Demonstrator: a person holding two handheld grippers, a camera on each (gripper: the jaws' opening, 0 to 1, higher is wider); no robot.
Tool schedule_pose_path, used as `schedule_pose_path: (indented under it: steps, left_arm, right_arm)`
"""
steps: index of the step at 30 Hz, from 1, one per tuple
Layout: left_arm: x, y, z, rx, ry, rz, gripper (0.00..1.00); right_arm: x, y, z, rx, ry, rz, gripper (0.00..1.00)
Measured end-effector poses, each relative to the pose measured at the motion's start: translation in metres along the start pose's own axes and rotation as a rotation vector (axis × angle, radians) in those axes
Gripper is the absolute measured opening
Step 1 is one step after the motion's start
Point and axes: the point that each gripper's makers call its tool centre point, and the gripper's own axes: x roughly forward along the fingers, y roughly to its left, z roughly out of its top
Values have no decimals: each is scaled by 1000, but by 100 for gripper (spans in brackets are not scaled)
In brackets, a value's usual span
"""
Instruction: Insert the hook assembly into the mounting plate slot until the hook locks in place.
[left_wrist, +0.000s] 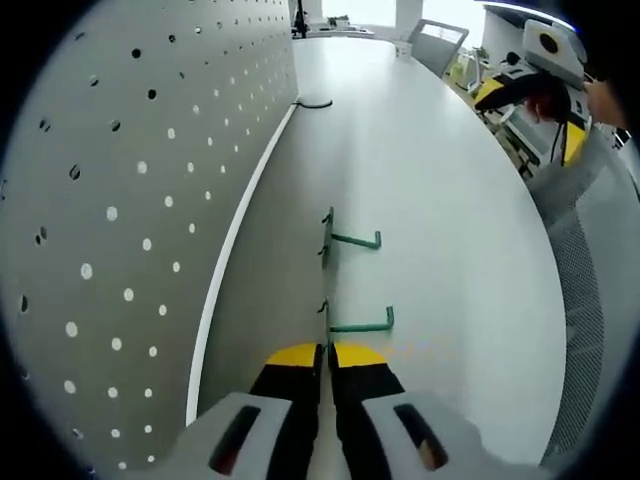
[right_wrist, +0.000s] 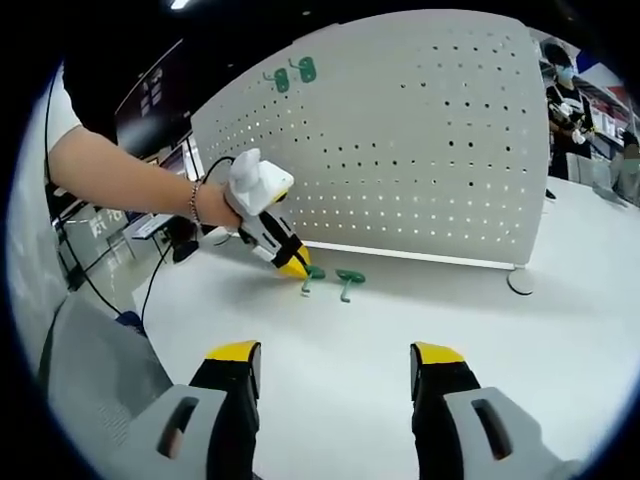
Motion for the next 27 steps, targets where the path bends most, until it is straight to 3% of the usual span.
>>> schedule_pose_path:
  steps: [14, 22, 27]
  left_arm:
    - [1, 0, 0, 23, 3, 10, 4]
    - [-1, -1, 0, -18, -35, 15, 4]
    - [-4, -1, 6, -49, -90, 19, 4]
  right_arm:
    - [0, -2, 1, 15, -8, -2, 58]
    - [-1, -2, 2, 17, -18, -7, 58]
    - [-2, -2, 3, 19, -25, -7, 58]
